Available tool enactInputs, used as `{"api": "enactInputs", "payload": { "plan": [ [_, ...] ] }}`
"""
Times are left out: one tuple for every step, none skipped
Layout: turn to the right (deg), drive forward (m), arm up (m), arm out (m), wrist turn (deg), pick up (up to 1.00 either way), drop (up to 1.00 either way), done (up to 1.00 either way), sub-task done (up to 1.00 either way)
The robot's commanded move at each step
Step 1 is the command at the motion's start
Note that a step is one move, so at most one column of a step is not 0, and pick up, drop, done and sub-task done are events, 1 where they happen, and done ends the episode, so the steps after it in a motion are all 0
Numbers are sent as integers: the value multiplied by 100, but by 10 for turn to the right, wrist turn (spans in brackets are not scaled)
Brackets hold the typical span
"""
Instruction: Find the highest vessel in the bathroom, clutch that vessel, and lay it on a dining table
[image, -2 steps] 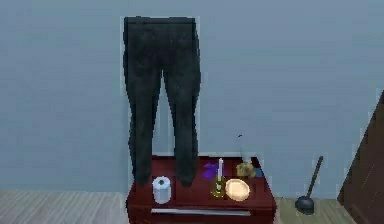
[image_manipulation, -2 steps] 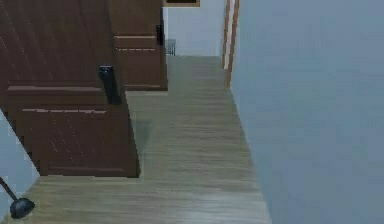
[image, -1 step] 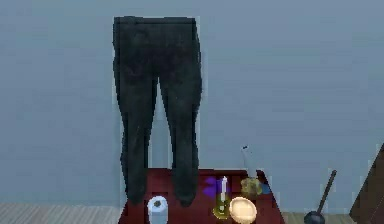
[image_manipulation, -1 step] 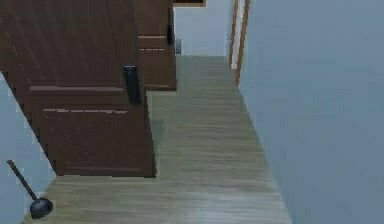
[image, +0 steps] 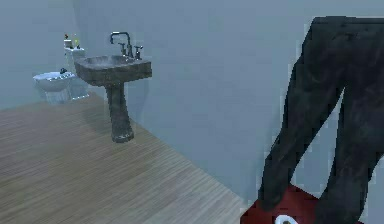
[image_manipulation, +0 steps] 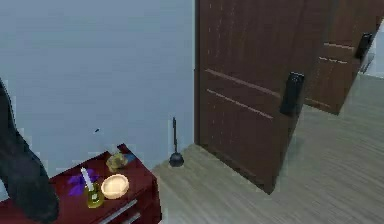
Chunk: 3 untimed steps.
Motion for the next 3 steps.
{"api": "enactInputs", "payload": {
  "plan": [
    [-240,0,0,0,0,0,0,0,0],
    [0,0,50,0,0,0,0,0,0],
    [0,0,8,0,0,0,0,0,0]
  ]
}}
